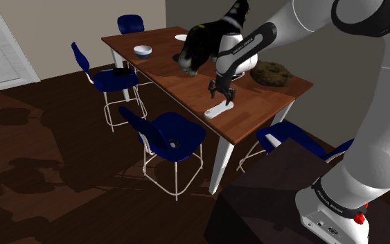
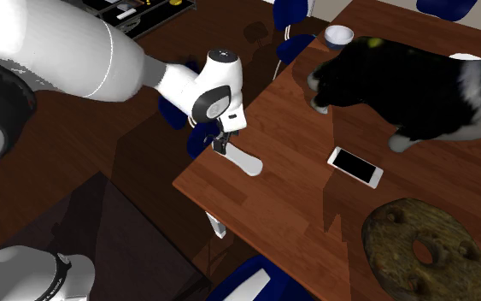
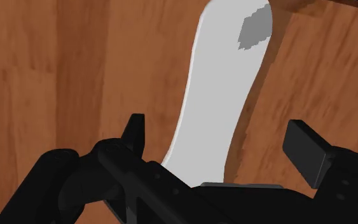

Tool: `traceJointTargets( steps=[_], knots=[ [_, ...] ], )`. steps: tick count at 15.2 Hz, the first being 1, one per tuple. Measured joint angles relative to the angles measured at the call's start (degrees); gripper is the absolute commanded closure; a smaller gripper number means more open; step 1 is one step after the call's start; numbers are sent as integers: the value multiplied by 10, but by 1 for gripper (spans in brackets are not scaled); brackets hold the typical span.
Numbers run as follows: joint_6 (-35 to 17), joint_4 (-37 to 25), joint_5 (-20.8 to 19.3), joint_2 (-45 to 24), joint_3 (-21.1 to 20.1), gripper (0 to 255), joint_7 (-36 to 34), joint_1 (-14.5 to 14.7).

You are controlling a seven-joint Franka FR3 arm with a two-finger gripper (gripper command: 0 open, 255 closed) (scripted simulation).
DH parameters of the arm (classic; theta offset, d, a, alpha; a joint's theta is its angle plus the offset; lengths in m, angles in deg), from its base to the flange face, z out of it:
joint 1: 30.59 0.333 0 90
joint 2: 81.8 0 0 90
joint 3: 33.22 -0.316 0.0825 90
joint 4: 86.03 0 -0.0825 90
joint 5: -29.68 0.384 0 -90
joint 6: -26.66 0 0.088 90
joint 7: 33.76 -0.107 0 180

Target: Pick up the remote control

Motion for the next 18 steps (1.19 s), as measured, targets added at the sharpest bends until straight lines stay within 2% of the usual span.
traceJointTargets(
  steps=[2,10,11,18],
  knots=[
    [-5,-24,3,-30,10,0,-20,-2],
    [-49,-34,-2,-85,19,0,-33,1],
    [-51,-36,-3,-88,20,255,-33,1],
    [-52,-37,-3,-90,20,255,-34,1]
  ],
)
